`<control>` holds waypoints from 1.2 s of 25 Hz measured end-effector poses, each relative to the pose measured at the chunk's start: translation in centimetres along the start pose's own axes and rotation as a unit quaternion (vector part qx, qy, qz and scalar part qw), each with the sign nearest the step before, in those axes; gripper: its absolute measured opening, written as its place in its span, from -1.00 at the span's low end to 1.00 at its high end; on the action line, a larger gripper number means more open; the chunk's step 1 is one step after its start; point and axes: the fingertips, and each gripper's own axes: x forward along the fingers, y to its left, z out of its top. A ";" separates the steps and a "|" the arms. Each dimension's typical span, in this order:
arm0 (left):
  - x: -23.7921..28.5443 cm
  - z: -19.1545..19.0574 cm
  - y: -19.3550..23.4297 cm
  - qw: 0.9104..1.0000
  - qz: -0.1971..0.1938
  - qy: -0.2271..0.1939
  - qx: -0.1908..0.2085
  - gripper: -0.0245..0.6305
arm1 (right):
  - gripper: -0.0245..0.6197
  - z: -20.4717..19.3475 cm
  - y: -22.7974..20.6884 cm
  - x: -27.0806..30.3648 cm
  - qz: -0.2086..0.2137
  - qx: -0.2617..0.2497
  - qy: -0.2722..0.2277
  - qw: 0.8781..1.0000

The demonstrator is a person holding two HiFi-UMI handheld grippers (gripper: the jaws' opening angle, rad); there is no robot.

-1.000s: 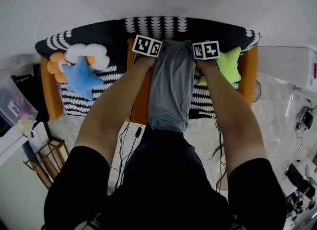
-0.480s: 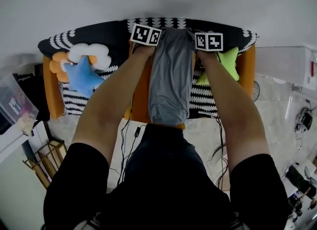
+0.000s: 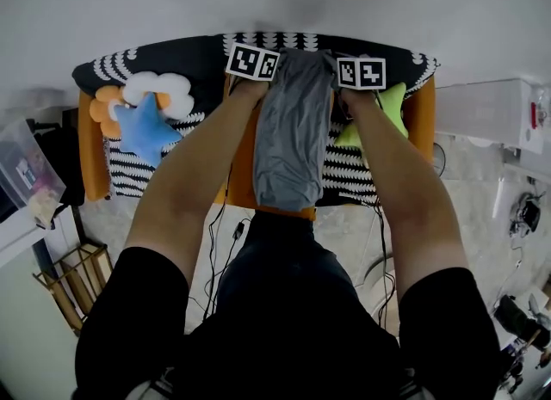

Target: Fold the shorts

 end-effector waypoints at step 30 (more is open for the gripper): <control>-9.6 -18.2 -10.5 1.000 0.009 -0.016 0.016 -0.75 | -0.74 -17.0 9.1 -9.2 0.045 -0.043 0.012 0.998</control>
